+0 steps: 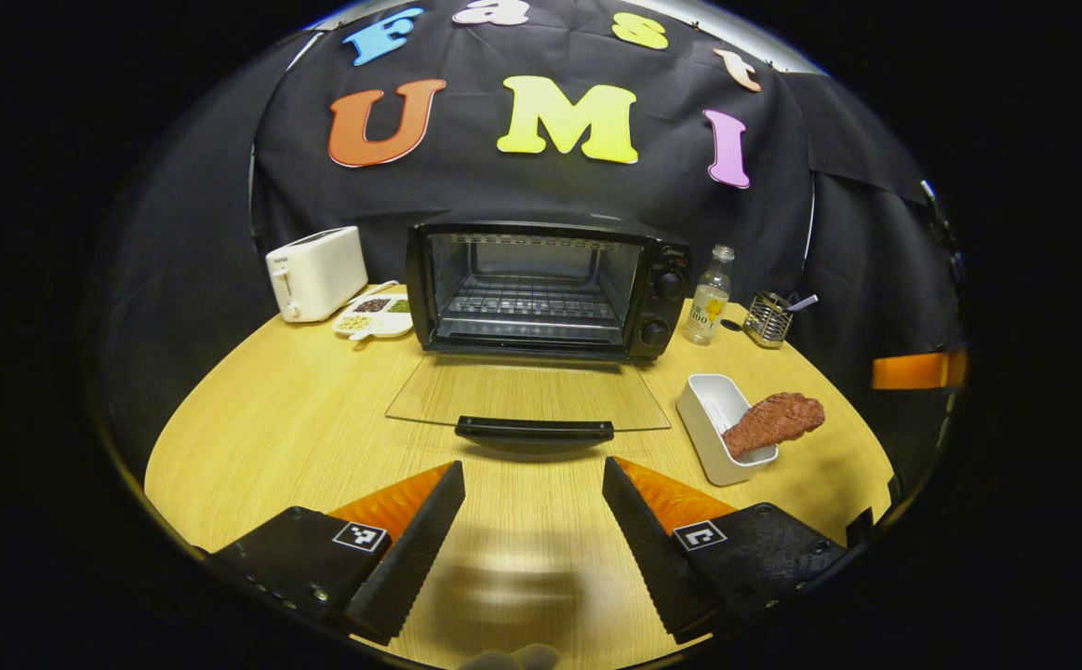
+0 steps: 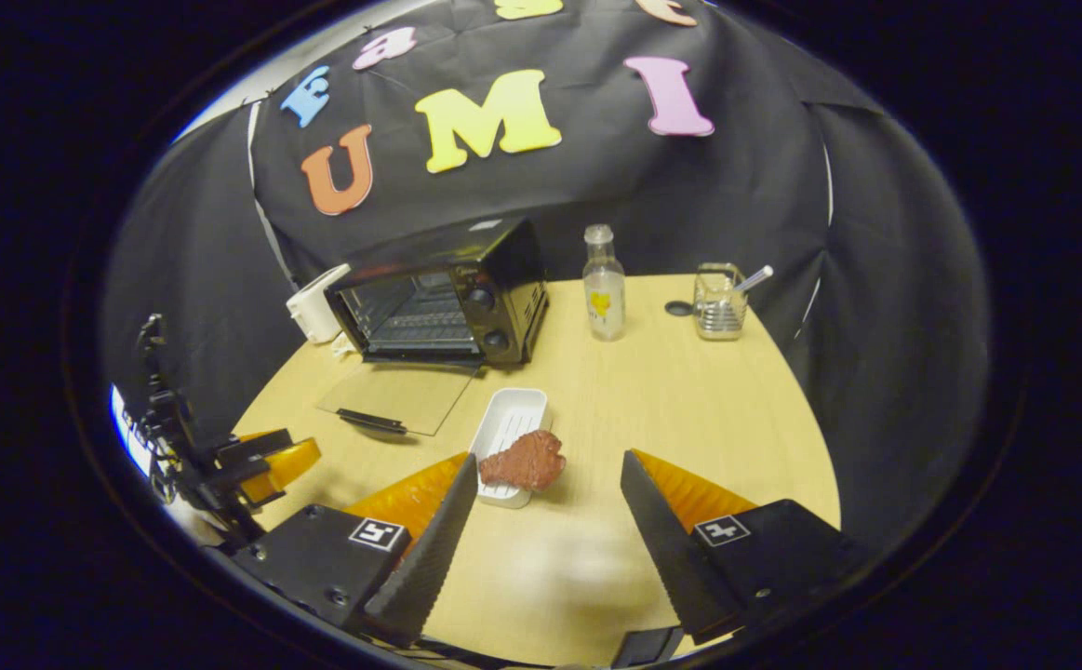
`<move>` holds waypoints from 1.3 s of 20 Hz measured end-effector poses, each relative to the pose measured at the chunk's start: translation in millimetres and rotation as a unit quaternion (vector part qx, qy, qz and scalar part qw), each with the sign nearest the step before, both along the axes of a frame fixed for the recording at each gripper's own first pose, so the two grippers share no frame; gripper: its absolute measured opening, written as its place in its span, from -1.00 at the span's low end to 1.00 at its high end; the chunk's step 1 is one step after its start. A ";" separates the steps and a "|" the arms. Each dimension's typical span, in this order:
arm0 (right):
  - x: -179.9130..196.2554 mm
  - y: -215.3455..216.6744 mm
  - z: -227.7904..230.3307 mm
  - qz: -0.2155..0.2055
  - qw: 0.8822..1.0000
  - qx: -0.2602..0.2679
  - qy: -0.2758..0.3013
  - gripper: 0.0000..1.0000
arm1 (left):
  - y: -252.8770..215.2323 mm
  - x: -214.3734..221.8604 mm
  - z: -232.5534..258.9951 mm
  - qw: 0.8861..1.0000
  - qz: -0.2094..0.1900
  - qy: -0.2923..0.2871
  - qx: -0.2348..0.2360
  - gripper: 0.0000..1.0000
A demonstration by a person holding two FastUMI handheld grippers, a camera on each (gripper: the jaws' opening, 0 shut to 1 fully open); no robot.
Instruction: Open the electric oven with the left hand, put the food in, and close the electric oven.
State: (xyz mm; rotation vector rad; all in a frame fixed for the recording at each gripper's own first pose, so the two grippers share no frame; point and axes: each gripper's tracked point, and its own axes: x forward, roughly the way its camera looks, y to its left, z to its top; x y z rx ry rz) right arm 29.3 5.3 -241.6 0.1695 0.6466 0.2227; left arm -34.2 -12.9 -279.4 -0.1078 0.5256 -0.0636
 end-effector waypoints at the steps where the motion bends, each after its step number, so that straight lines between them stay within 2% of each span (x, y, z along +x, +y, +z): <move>1: 7.3 2.3 -13.2 0.006 1.000 0.017 0.020 0.92 | 3.2 -7.4 5.9 1.000 0.007 -0.001 0.003 0.92; 4: 24.4 7.4 -42.3 0.020 0.994 0.076 0.079 0.84 | 12.1 -29.0 21.4 0.999 0.026 -0.003 0.019 0.92; 6: 37.7 14.3 -53.0 0.026 0.986 0.124 0.112 0.68 | 12.8 -37.3 32.7 0.999 0.038 -0.007 0.026 0.92; 8: 44.5 22.9 -63.3 0.034 0.972 0.175 0.151 0.43 | 10.7 -42.6 38.6 0.998 0.052 -0.005 0.037 0.91; 9: 46.8 26.9 -67.1 0.037 0.964 0.198 0.174 0.11 | 7.2 -44.9 40.9 0.997 0.059 -0.001 0.039 0.91; 12: 52.0 33.8 -70.0 0.033 0.940 0.259 0.220 -0.14 | -6.5 -47.4 46.5 0.996 0.081 0.004 0.028 0.92; 13: 53.7 36.5 -69.6 0.032 0.934 0.273 0.230 -0.43 | -9.7 -47.3 48.5 0.996 0.087 0.004 0.027 0.92; 14: 52.6 36.4 -69.6 0.031 0.930 0.277 0.239 -0.54 | -13.3 -47.6 49.1 0.996 0.089 0.005 0.026 0.92; 15: 51.6 38.3 -70.1 0.034 0.928 0.278 0.245 -0.61 | -18.0 -46.9 50.9 0.996 0.088 0.006 0.026 0.92; 19: 51.3 37.5 -59.0 0.047 0.932 0.265 0.243 -0.67 | -21.8 -43.6 65.6 0.996 0.086 -0.004 0.035 0.92; 22: 54.3 41.3 -35.7 0.055 0.938 0.271 0.211 -0.68 | -17.7 -42.5 69.8 0.996 0.084 -0.008 0.039 0.92; 26: 65.4 62.4 1.8 0.043 0.940 0.296 0.164 -0.68 | -3.3 -33.2 68.7 0.997 0.075 -0.008 0.027 0.92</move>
